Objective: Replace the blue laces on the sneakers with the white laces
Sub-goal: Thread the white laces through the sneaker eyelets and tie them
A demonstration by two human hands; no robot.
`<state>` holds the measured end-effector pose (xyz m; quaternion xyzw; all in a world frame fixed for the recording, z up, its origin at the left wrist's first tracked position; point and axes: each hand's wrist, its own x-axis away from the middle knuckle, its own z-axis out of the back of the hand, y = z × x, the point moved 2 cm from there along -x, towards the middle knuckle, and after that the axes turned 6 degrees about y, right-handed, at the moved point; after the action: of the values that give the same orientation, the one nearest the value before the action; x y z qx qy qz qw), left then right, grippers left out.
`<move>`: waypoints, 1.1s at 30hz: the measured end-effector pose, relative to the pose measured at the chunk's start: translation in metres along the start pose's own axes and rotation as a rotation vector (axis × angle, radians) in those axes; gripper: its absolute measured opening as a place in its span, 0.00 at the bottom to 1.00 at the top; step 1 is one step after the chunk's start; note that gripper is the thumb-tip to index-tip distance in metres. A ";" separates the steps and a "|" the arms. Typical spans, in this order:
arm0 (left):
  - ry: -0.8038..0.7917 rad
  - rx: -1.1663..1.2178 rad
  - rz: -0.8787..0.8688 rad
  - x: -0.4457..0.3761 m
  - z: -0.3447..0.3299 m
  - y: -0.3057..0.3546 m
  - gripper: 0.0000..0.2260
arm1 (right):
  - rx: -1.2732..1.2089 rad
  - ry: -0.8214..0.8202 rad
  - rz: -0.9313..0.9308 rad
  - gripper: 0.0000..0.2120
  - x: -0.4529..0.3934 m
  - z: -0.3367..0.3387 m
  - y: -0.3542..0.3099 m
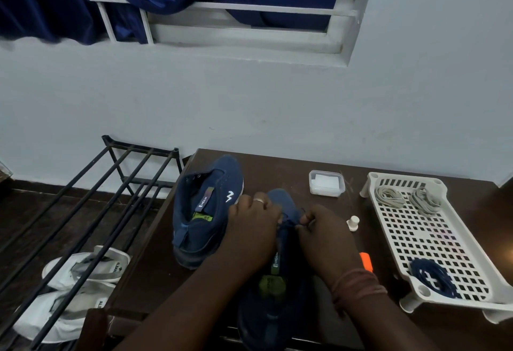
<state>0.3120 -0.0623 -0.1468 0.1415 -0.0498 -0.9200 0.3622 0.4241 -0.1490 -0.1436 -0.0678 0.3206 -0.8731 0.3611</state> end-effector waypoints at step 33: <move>0.008 -0.130 0.026 0.002 0.016 0.003 0.13 | -0.004 0.004 0.040 0.01 -0.004 -0.002 0.001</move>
<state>0.3078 -0.0655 -0.1312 0.1208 0.0094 -0.9158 0.3829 0.4266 -0.1459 -0.1456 -0.0604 0.3245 -0.8651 0.3776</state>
